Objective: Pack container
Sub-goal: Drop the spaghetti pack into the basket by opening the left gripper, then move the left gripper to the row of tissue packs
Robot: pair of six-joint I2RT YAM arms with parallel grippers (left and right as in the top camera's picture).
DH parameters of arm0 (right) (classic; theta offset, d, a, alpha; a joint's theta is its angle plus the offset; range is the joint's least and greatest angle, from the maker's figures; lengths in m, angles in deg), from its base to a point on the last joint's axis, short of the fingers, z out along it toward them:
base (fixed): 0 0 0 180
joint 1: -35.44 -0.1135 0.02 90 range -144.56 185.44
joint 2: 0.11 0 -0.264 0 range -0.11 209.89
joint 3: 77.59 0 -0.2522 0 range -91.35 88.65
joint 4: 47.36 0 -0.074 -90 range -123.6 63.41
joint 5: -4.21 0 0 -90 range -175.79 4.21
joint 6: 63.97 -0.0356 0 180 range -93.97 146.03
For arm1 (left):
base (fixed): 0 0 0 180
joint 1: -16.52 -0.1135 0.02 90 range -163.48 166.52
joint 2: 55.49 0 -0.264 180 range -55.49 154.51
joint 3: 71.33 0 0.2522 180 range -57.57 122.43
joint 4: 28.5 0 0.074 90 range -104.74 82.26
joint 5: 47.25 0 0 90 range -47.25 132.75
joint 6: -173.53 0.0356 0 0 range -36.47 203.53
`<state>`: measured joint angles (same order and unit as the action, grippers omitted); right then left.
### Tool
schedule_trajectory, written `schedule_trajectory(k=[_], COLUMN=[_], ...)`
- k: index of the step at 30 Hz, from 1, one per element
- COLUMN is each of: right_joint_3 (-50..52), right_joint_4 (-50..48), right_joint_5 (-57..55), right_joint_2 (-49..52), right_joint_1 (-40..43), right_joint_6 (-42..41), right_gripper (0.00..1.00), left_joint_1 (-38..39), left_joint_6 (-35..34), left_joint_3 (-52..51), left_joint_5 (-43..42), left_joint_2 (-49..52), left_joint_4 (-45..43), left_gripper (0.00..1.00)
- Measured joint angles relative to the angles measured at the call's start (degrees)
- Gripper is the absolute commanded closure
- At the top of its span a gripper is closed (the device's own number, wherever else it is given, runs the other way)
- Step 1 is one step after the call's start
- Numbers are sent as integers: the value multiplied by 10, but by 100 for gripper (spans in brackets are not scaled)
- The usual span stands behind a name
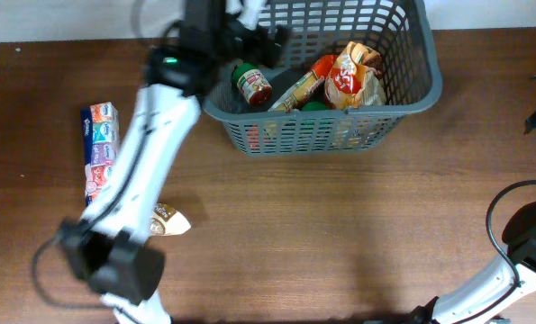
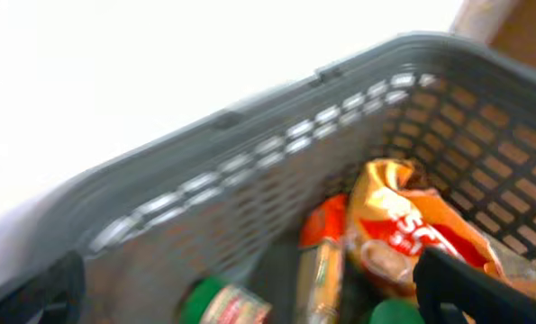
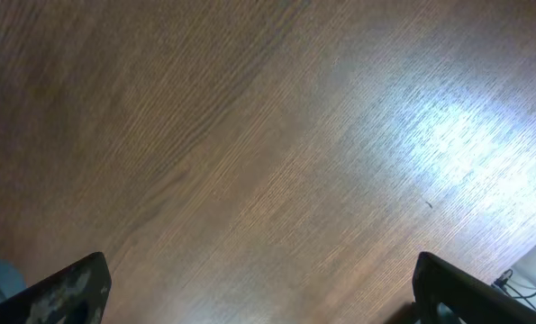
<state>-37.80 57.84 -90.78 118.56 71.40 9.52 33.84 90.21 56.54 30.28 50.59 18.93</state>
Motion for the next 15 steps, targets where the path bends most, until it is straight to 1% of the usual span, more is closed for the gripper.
schedule_trajectory(k=[4,8,15], right_joint_3=[0,0,0], right_joint_4=[0,0,0], right_joint_5=[0,0,0], right_joint_2=[0,0,0], right_joint_1=[0,0,0], right_joint_6=[0,0,0], right_gripper=[1,1,1], left_joint_1=[-42,-94,-200], left_joint_6=[0,-1,-35], left_joint_3=[11,17,17], left_joint_5=[49,101,136], left_joint_2=[-79,-134,-146], left_joint_4=[82,173,289], left_gripper=[1,1,1])
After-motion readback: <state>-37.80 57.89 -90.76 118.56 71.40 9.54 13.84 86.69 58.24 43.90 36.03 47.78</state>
